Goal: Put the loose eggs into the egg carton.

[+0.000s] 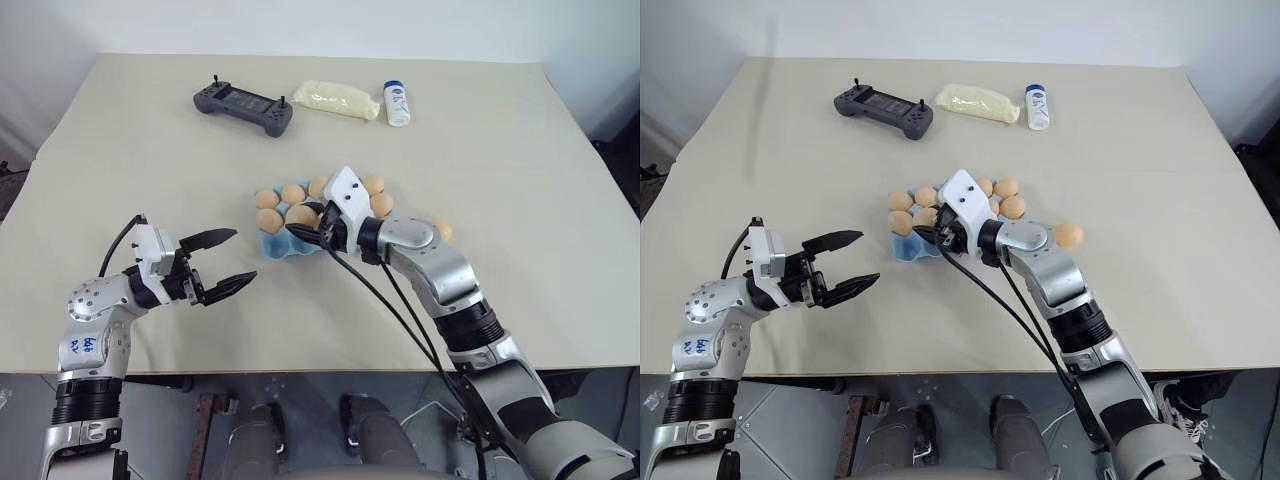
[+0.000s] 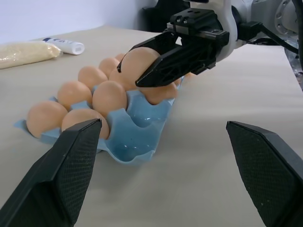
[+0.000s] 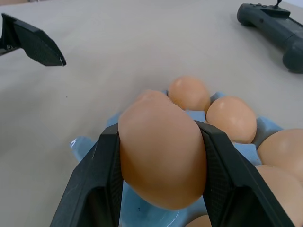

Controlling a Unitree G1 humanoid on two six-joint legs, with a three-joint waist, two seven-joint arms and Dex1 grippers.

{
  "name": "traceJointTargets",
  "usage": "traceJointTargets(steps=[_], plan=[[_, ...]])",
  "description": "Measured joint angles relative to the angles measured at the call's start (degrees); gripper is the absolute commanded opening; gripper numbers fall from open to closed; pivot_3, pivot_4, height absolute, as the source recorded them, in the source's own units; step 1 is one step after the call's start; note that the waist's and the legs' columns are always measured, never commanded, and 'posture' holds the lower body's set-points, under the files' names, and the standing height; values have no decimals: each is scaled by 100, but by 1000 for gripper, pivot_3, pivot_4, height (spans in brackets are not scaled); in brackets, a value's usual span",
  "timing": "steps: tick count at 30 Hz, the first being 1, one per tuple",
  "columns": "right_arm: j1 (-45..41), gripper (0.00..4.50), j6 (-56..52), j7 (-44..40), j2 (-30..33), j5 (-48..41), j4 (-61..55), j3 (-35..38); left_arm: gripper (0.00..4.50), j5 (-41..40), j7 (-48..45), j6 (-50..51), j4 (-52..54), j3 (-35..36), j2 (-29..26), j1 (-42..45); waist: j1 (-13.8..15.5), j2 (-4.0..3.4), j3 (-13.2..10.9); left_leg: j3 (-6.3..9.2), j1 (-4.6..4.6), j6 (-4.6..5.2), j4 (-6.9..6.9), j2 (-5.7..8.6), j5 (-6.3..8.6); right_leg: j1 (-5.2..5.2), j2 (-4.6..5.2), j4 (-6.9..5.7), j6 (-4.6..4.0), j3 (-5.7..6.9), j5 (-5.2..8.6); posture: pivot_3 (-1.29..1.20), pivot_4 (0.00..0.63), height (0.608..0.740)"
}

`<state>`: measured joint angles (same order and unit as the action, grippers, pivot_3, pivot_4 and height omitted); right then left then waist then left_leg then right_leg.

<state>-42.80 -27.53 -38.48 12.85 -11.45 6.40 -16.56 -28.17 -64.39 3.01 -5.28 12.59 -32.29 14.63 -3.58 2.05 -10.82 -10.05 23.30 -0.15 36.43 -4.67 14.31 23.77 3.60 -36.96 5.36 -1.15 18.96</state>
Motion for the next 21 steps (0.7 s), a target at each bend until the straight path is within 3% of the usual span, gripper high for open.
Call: traceJointTargets(steps=[6, 15, 21], plan=[[-2, 4437, -49, -100, -62, 24, 30, -12, 4500, -3, 64, 2, 37, 14, 0, -41, -42, 0, 0, 1, -1, -5, -3, -3, 2, 0, 0, -1, -3, 3, 2, 0, 150, 740], [-9, 4437, -193, -167, 41, -82, -165, 223, 4500, -4, 104, 2, 35, 6, 12, -19, -121, 0, 0, 5, 0, -7, -6, -4, 3, 0, 4, 2, -4, 19, 2, 0, 150, 740], [397, 4437, -341, -762, 1110, -585, -1017, 1022, 4500, -4, 91, 1, 7, -17, 32, 58, -65, 0, 0, 7, 1, -4, -10, 0, 10, -5, 36, 15, -4, 74, 2, 0, 150, 740]])
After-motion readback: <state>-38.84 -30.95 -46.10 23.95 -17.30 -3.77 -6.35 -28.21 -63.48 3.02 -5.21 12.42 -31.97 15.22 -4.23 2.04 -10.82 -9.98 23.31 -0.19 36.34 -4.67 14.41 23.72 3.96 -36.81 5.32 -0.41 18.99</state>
